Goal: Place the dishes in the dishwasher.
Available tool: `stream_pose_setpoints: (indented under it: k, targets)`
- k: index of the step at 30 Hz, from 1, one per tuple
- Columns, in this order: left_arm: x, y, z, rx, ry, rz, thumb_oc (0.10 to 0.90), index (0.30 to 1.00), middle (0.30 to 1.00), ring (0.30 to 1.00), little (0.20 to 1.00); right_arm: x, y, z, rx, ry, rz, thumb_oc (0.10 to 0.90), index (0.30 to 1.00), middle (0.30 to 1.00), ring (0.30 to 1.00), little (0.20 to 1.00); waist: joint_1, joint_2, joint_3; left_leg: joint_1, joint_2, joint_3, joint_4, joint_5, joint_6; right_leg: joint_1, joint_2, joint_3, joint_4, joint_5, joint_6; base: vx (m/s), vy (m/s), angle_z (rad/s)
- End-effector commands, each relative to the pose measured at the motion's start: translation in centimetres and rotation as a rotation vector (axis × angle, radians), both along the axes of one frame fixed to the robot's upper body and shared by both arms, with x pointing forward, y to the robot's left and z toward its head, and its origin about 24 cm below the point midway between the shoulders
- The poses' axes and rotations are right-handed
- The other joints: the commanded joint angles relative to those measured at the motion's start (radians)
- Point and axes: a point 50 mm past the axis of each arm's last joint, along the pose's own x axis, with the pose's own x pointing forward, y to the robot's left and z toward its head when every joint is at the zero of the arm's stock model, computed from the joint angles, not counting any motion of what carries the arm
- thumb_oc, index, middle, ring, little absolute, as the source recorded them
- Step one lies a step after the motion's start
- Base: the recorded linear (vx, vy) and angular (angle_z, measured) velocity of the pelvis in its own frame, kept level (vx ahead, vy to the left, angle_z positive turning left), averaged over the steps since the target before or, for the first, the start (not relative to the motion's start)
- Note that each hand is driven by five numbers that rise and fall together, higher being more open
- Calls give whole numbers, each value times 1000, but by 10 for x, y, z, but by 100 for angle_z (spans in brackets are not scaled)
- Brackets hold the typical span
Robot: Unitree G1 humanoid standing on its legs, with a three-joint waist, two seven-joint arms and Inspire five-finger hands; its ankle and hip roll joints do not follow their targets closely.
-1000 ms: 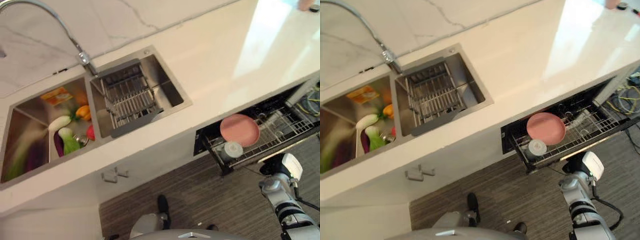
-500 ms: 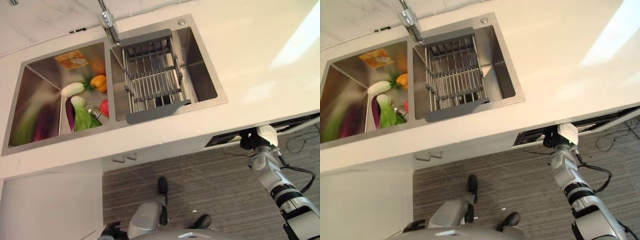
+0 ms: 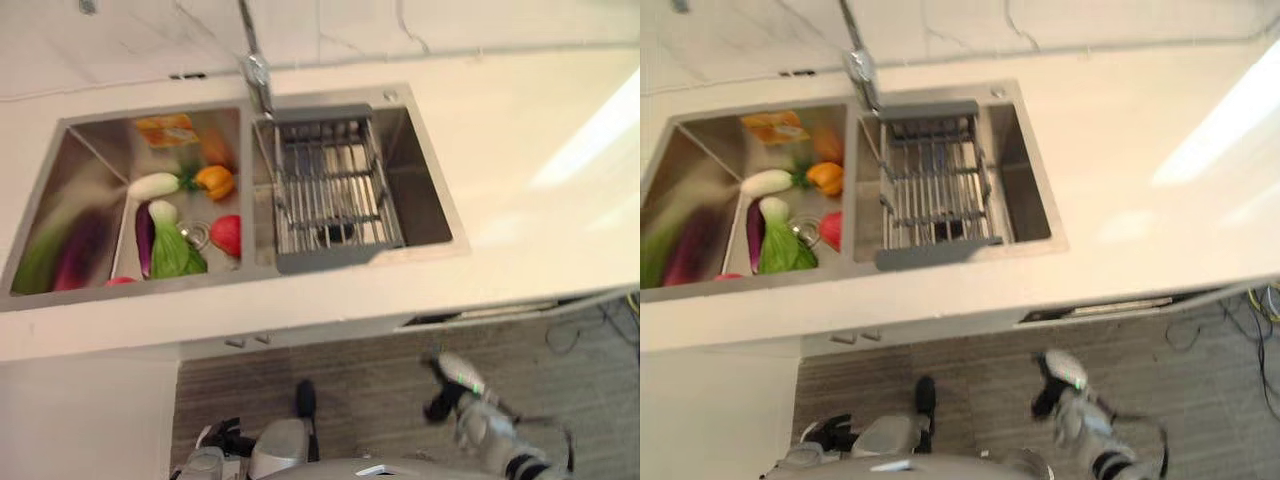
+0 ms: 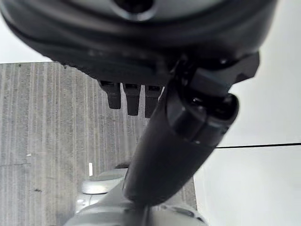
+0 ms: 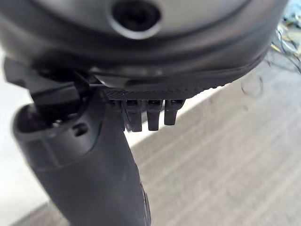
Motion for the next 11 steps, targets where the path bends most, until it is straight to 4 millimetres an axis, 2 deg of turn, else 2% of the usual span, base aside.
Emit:
stream_pose_setpoints:
  k: [1, 3, 4, 5, 6, 8, 11]
  targets:
    - [-12, -2, -4, -30, 24, 39, 800, 900, 900, 900, 900, 2, -36, 3, -48, 0, -328, 800, 900, 900, 900, 900, -17, 33, -34, 19, -22, -29, 2, -53, -43, -8, 76, 26, -216, 69, -7, 46, -110, 48]
    - [-12, -3, -5, -37, 34, 24, 800, 900, 900, 900, 900, -22, -47, -2, -23, 61, -495, 800, 900, 900, 900, 900, -60, 39, -36, 30, -19, -60, 2, -57, -46, -64, 84, 123, -301, 107, -11, 93, -106, 63]
    - [-11, 2, -4, -36, 54, 10, 800, 900, 900, 900, 900, -50, -56, -7, -51, 154, -551, 800, 900, 900, 900, 900, -86, 23, -29, 48, -32, -89, 2, -57, -49, -53, 105, 191, -355, 124, 5, 101, -122, 68]
    - [-16, 4, -5, -24, 80, 4, 800, 900, 900, 900, 900, -65, -60, -9, -75, 207, -564, 800, 900, 900, 900, 900, -86, 19, -31, 54, -33, -93, 2, -59, -50, -32, 100, 179, -372, 125, 0, 56, -104, 74]
    - [-16, 4, -5, -24, 80, 4, 800, 900, 900, 900, 900, -65, -60, -9, -75, 207, -564, 800, 900, 900, 900, 900, -88, 19, -30, 55, -33, -94, 2, -58, -50, -30, 99, 177, -373, 125, 0, 32, -101, 71]
    - [-29, 5, -8, -29, 135, -24, 800, 900, 900, 900, 900, -95, -68, -10, -104, 310, -616, 800, 900, 900, 900, 900, -93, 10, -58, 63, -30, -95, 2, -71, -61, 34, 96, 141, -447, 130, 2, 70, -152, 65]
    - [-37, 5, -9, -34, 166, -25, 800, 900, 900, 900, 900, -105, -69, -10, -101, 341, -657, 800, 900, 900, 900, 900, -96, 8, -73, 73, -24, -92, 2, -74, -71, 75, 100, 129, -490, 142, -1, 59, -116, 22]
